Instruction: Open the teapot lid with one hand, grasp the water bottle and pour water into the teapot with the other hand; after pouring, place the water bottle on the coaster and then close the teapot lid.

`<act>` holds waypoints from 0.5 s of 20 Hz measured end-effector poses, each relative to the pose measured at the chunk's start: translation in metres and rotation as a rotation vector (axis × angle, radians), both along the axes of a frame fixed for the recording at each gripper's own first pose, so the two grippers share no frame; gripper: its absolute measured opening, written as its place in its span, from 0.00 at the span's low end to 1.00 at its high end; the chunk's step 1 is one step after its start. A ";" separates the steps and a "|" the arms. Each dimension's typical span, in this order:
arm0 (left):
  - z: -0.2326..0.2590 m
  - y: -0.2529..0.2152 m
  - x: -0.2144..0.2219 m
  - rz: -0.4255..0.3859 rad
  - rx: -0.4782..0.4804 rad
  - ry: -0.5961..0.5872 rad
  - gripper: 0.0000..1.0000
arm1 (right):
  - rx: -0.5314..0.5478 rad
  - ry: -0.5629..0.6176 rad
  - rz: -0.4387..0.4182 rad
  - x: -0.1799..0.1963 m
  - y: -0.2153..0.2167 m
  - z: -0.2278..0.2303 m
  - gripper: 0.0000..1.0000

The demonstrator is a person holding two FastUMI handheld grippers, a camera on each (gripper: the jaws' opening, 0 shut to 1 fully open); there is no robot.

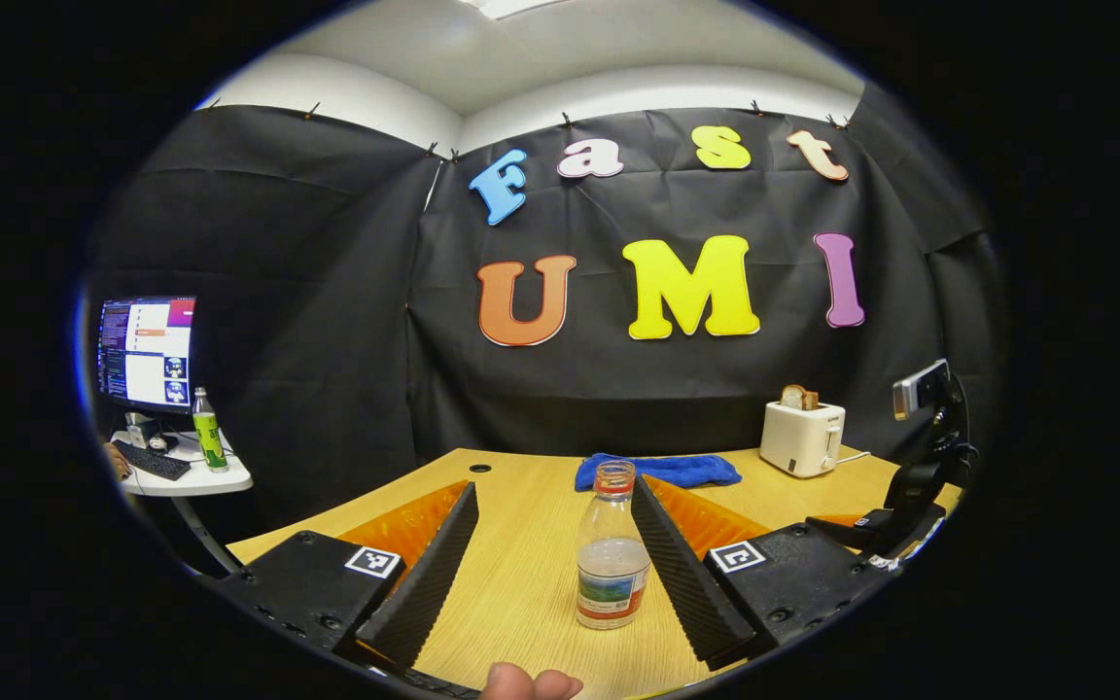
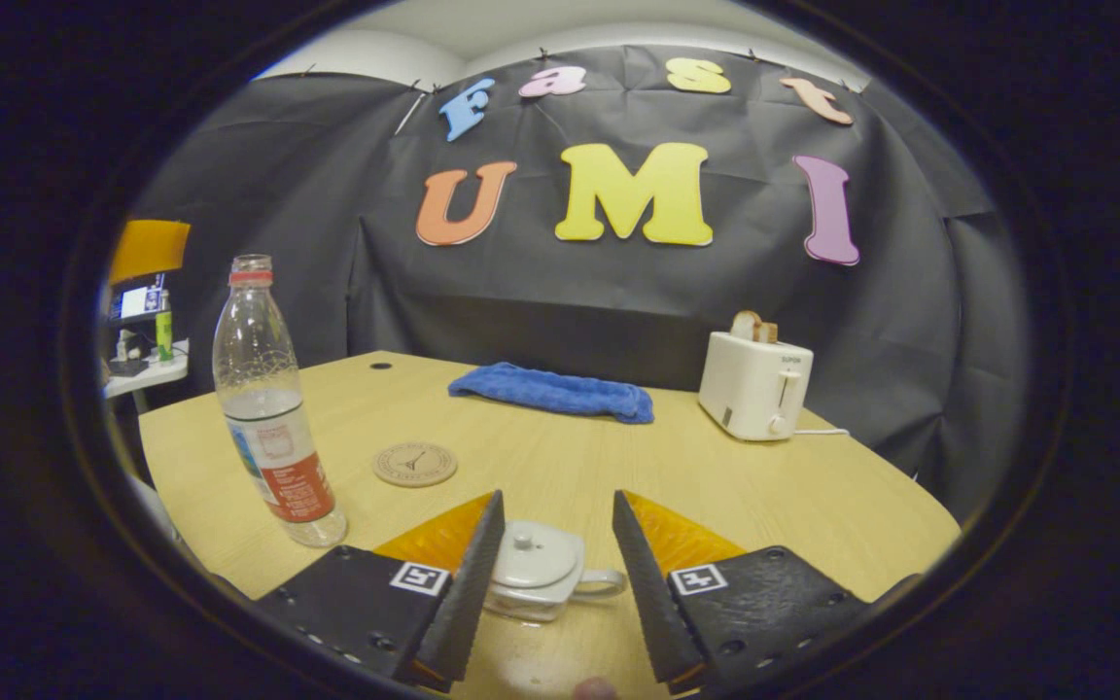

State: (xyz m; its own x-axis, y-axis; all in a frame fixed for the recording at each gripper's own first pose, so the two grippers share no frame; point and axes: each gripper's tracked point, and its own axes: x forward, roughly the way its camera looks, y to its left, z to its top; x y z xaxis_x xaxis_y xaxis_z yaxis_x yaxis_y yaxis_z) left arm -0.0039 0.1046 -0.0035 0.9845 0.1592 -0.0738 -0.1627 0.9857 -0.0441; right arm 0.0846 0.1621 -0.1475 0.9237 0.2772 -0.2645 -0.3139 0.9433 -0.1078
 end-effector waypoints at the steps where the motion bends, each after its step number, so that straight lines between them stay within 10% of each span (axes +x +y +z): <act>1: -0.001 0.000 0.000 -0.002 -0.002 0.002 0.99 | -0.004 0.000 0.005 0.000 0.002 -0.001 0.63; 4: -0.002 0.000 0.001 -0.002 0.006 0.009 0.99 | -0.019 0.001 0.024 0.001 0.007 -0.003 0.29; 10: -0.006 -0.001 0.002 -0.008 -0.005 0.018 0.99 | -0.024 0.020 0.054 -0.001 0.013 -0.007 0.01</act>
State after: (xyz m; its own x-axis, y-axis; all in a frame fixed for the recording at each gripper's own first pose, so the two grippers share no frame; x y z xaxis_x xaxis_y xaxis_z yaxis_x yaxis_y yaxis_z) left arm -0.0020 0.1036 -0.0091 0.9843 0.1510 -0.0918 -0.1557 0.9867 -0.0462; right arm 0.0831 0.1754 -0.1548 0.9021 0.3194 -0.2901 -0.3662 0.9224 -0.1231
